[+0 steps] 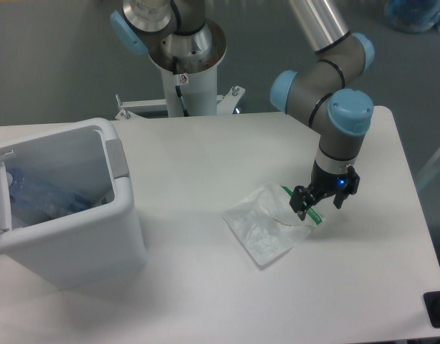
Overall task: Place the trash in the trash can
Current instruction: 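Lower the gripper onto the green strip edge of the plastic bag, then pinch the bag edge by the green strip with the gripper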
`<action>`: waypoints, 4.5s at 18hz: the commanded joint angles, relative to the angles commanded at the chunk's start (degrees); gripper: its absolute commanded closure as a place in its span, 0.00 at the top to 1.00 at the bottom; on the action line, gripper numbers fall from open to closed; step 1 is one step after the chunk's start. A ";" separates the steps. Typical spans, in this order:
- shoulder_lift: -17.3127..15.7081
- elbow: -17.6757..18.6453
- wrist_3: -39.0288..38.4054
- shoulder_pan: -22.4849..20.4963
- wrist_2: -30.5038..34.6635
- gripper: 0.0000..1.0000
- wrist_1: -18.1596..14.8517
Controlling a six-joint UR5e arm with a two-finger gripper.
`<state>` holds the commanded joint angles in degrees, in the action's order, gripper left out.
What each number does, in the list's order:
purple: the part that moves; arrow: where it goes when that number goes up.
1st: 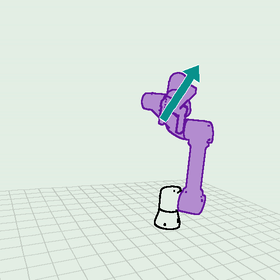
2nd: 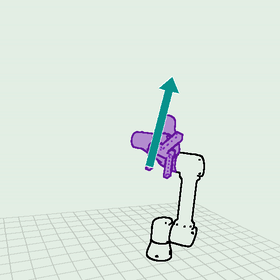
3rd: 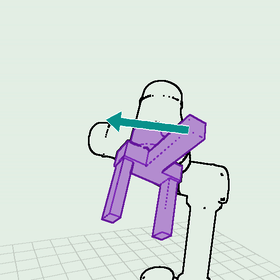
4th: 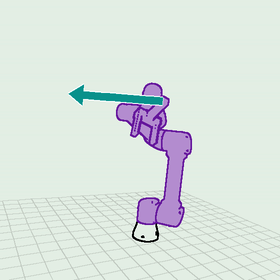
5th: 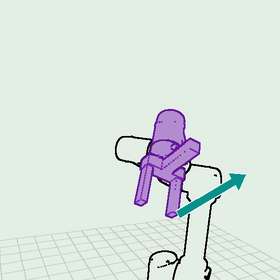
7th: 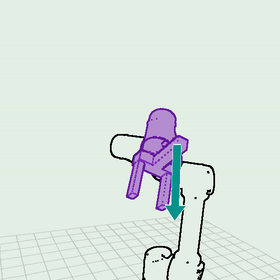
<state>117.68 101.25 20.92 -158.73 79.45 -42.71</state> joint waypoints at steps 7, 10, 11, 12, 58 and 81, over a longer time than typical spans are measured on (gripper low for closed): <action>1.32 0.09 0.52 0.09 0.26 1.00 0.35; 1.85 -0.09 0.52 0.44 0.35 1.00 0.53; 1.85 -0.09 0.44 0.53 0.35 1.00 0.79; 1.94 -0.09 0.44 0.61 0.35 1.00 0.79; 3.61 0.09 0.00 2.72 4.83 1.00 1.23; 3.26 0.26 0.44 2.72 4.83 0.70 1.23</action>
<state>120.94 101.51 21.36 -156.01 84.29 -41.48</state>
